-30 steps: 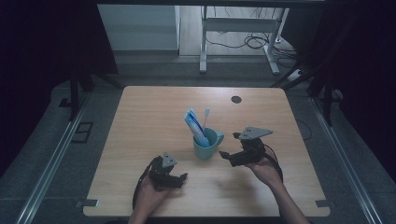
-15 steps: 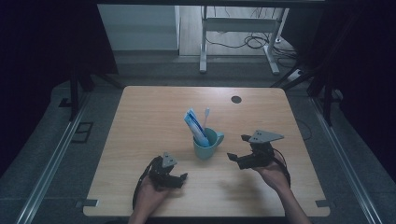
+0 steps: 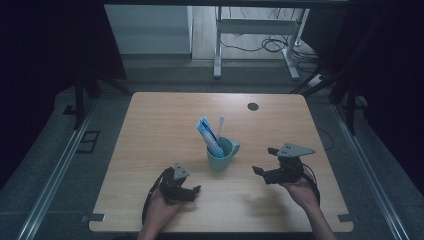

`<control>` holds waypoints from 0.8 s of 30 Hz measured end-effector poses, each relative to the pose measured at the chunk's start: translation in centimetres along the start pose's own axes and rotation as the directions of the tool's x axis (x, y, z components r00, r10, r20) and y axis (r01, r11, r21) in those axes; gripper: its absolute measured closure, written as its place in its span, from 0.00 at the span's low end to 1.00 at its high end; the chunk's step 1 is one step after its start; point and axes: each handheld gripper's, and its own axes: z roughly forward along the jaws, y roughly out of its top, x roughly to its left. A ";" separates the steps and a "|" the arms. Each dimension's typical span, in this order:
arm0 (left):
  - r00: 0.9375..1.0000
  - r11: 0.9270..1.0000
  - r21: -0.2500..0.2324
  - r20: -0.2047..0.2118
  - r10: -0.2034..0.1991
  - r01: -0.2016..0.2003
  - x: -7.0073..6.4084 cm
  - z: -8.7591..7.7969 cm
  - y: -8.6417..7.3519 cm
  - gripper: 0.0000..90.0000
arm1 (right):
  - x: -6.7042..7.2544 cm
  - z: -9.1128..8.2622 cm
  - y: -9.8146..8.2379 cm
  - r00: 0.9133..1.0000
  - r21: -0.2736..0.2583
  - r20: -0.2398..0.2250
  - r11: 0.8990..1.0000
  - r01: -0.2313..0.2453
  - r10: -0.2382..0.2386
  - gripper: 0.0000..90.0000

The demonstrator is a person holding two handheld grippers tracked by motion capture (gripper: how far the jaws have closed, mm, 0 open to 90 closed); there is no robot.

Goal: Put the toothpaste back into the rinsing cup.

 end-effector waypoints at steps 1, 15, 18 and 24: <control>1.000 1.000 0.000 0.000 -0.001 0.001 0.0 0.0 0.0 0.16 | -0.1 -0.1 -0.2 1.000 0.002 0.002 1.000 -0.002 0.002 0.10; 1.000 1.000 0.004 0.000 0.005 -0.005 0.0 0.0 0.0 0.16 | -1.0 -1.4 -2.1 0.999 0.012 0.019 1.000 -0.027 0.026 0.12; 1.000 1.000 0.004 0.001 0.005 -0.005 0.0 0.0 0.0 0.16 | -1.2 -1.8 -2.7 0.999 0.014 0.027 0.999 -0.030 0.030 0.12; 1.000 1.000 0.004 0.000 0.005 -0.005 0.0 0.0 0.0 0.16 | -1.8 -2.6 -4.2 0.997 0.026 0.050 0.998 -0.060 0.058 0.12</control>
